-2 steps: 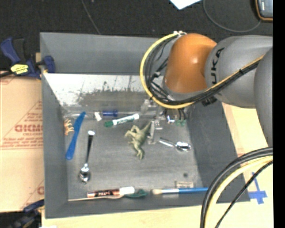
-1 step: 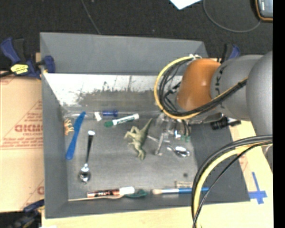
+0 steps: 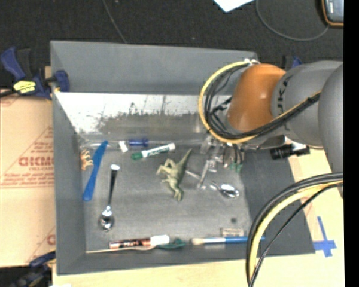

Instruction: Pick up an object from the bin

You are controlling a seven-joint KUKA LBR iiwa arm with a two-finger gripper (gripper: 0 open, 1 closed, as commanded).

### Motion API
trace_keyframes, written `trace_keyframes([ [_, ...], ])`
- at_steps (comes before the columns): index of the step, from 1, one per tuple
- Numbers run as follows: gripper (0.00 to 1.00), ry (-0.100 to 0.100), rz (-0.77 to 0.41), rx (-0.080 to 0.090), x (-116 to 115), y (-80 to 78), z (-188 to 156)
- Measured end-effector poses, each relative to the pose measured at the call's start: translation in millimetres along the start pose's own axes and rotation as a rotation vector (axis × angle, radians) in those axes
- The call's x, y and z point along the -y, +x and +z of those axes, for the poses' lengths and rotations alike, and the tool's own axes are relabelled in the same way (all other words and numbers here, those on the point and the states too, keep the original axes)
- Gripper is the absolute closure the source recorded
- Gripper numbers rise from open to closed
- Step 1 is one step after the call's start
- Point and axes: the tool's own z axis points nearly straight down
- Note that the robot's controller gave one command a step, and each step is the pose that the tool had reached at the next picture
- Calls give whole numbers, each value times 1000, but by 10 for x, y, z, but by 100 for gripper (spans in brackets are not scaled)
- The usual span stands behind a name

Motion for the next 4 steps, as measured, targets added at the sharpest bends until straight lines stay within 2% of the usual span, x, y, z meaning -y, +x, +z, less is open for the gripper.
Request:
trace_keyframes([
  [1,0,2,-50,-3,13,14,238],
  [2,0,1,341,2,74,133,297],
  [3,100,2,-42,3,19,-1,230],
  [4,100,2,-41,3,19,0,230],
])
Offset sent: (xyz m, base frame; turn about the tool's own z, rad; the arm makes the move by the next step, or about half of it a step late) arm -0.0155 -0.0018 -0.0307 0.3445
